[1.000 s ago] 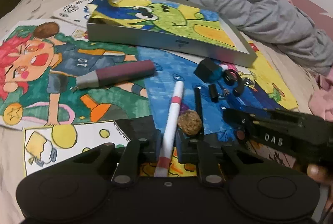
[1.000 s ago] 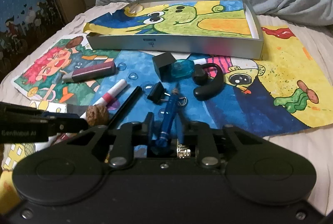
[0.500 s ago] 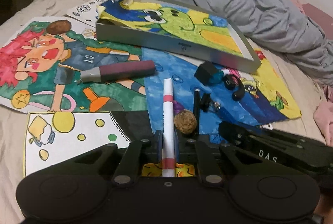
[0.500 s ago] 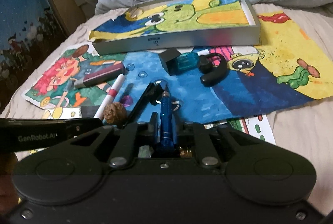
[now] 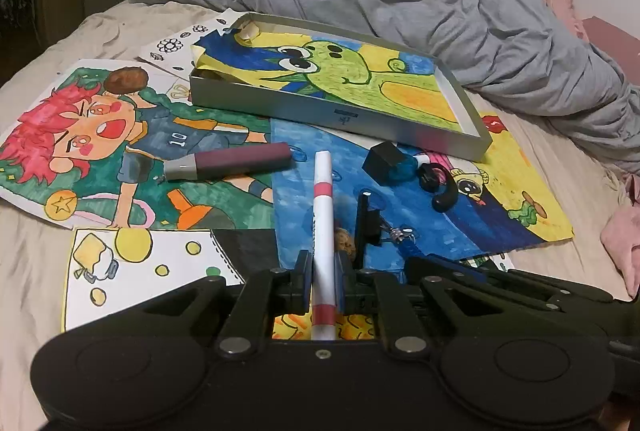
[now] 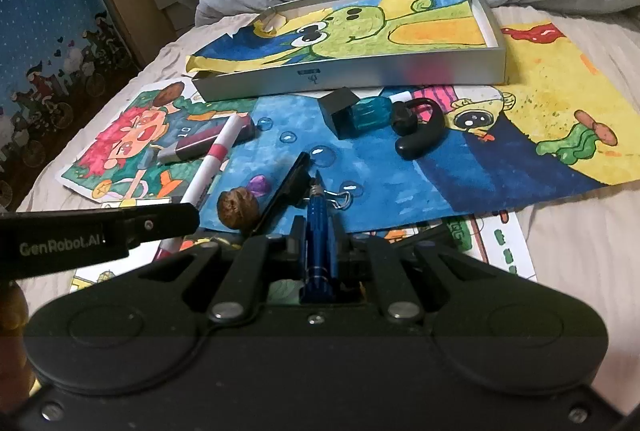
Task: Organize rigid objects
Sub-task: 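Lift and carry the marker and pen over the silver tray with both tools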
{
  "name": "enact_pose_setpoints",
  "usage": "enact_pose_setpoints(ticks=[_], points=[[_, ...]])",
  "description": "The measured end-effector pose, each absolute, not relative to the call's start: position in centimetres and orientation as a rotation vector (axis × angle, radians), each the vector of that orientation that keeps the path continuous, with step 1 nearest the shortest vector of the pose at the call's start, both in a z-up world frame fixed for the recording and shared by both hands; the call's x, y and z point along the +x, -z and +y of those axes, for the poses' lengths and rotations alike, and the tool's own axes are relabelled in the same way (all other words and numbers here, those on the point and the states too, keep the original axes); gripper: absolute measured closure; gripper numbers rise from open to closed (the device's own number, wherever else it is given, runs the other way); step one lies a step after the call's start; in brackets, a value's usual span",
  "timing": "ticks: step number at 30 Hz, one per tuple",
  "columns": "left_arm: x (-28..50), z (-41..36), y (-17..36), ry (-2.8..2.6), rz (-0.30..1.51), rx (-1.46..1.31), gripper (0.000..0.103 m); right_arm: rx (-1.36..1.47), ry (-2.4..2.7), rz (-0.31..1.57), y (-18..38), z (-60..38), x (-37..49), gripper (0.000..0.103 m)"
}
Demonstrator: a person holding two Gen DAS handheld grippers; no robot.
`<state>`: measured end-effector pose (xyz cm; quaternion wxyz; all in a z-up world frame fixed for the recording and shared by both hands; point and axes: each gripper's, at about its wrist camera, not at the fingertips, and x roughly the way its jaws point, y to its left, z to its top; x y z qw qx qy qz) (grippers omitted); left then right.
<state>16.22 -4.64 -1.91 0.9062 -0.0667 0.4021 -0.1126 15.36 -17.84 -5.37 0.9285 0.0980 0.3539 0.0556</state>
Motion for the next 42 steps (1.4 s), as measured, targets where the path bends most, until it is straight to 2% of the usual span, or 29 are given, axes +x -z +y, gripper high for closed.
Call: enact_pose_setpoints(ticks=[5, 16, 30, 42], points=[[16.0, -4.9, 1.9, 0.225, 0.833, -0.13, 0.091, 0.25, -0.115, 0.743, 6.0, -18.3, 16.2, 0.096], [16.0, -4.9, 2.3, 0.221, 0.837, -0.13, 0.091, 0.101, -0.104, 0.72, 5.9, -16.0, 16.1, 0.098], [16.7, -5.0, 0.6, 0.213, 0.788, -0.143, 0.091, 0.137, -0.06, 0.526, 1.3, -17.8, 14.5, 0.098], [23.5, -7.3, -3.0, 0.22, 0.649, -0.16, 0.091, 0.175, -0.028, 0.339, -3.4, -23.5, 19.2, 0.098]])
